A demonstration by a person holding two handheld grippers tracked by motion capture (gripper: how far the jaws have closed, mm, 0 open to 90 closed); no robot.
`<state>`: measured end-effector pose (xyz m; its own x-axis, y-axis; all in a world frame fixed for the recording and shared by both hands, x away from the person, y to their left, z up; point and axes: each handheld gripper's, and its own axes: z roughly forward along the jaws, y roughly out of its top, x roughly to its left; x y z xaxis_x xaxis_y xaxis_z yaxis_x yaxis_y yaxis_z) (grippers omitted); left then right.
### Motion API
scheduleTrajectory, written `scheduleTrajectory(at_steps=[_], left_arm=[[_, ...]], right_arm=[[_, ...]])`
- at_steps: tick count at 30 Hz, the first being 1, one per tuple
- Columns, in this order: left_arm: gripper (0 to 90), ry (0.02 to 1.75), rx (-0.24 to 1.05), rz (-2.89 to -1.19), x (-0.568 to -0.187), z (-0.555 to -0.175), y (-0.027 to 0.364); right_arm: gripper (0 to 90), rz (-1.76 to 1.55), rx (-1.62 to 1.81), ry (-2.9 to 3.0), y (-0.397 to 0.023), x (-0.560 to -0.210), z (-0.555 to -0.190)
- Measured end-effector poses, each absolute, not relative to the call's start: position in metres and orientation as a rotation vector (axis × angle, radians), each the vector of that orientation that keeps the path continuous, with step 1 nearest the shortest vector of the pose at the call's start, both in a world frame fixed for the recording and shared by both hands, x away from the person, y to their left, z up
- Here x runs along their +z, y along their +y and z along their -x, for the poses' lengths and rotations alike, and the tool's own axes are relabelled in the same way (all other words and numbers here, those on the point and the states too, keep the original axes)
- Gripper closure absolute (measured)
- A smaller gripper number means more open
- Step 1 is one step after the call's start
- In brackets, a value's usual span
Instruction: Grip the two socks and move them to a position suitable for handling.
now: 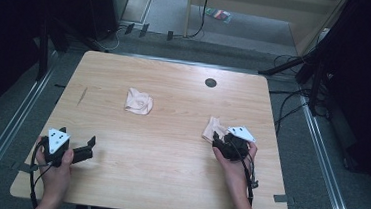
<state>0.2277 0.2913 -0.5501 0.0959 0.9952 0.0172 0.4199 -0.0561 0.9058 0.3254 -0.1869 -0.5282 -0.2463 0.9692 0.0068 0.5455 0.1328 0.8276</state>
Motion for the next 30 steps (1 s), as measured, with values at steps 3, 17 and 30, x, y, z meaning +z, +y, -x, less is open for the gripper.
scheduleTrajectory(at_steps=[3, 17, 30], left_arm=[[0.0, 1.433, 0.929, -1.599, -0.550, -0.228, 0.291], [0.0, 1.438, 0.925, -1.598, -0.550, -0.228, 0.291], [0.0, 1.405, 0.961, -1.604, -0.539, -0.224, 0.278]], right_arm=[[39.1, -1.466, 0.981, 1.875, -0.186, -0.532, -0.328], [66.8, -1.554, 0.947, 1.889, -0.196, -0.548, -0.336], [85.8, -1.447, 1.088, 1.858, -0.186, -0.512, -0.312]])
